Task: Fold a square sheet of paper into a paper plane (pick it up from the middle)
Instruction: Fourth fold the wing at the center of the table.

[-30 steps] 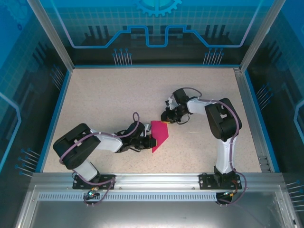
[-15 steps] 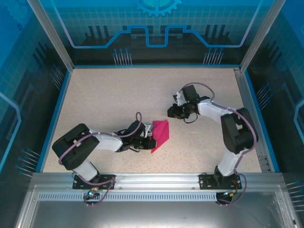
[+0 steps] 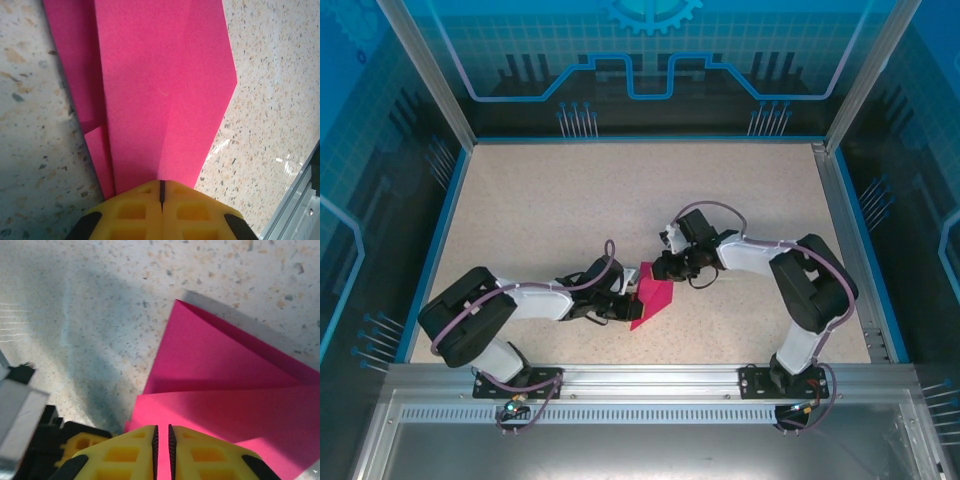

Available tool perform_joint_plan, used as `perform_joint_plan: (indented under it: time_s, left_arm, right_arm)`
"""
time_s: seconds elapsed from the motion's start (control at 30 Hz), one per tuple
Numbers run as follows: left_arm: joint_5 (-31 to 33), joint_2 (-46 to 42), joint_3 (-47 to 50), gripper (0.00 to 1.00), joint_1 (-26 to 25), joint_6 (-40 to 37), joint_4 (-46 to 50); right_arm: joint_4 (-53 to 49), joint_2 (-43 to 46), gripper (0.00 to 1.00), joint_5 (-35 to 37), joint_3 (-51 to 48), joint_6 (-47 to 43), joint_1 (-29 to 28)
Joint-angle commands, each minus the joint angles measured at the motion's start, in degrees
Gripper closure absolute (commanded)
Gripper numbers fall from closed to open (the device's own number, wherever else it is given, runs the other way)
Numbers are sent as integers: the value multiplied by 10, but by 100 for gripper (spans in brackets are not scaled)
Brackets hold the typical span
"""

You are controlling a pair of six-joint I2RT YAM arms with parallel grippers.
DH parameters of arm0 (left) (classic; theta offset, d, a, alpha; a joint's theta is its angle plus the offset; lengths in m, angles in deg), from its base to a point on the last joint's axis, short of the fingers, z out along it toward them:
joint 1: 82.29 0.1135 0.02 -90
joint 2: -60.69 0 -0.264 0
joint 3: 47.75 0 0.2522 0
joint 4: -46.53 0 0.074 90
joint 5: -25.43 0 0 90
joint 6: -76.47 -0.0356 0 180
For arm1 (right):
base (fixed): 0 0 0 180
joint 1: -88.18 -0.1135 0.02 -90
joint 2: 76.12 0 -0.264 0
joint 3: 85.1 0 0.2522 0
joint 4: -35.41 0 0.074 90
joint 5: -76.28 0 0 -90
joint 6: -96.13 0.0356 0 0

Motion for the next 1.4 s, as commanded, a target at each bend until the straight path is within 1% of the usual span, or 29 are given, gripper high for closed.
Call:
perform_joint_plan:
  time_s: [0.0,0.07,0.13,0.23,0.27,0.33,0.47,0.6,0.7,0.8,0.87,1.07,1.23,1.37]
  left_arm:
    - [-2,10,7,100,2,-13,96]
    - [-12,2,8,99,2,6,87]
    - [-31,-15,10,94,2,29,70]
    - [-21,-50,-2,88,6,66,82]
    - [-23,-62,-3,85,10,84,75]
    - [-28,-77,-8,82,19,123,59]
    - [-55,-58,-39,80,32,170,12]
    - [-46,0,-82,80,34,182,17]
    - [-61,47,-90,80,34,199,-15]
    - [-39,73,-88,81,33,193,17]
    - [-29,78,-66,81,33,199,15]
    - [-59,63,7,79,33,222,-40]
    - [-89,32,21,76,32,211,-29]
    - [-95,-8,22,72,29,200,-8]
  right_arm:
    - [28,-26,85,8,-11,18,-11]
    - [29,-42,86,17,-17,19,-10]
    - [34,-51,86,20,-19,17,-11]
    - [41,-61,86,28,-41,18,-10]
    - [46,-62,87,27,-45,19,-10]
    - [52,-65,87,27,-52,21,-10]
    - [53,-70,87,30,-53,18,-9]
    - [57,-76,86,26,-55,18,-8]
    - [63,-76,86,25,-63,20,-6]
    - [66,-75,86,24,-68,20,-3]
    - [66,-73,86,24,-70,18,-1]
    - [66,-73,86,25,-74,14,6]
    - [60,-66,84,5,-63,1,8]
    - [34,-44,83,-3,-47,-14,6]
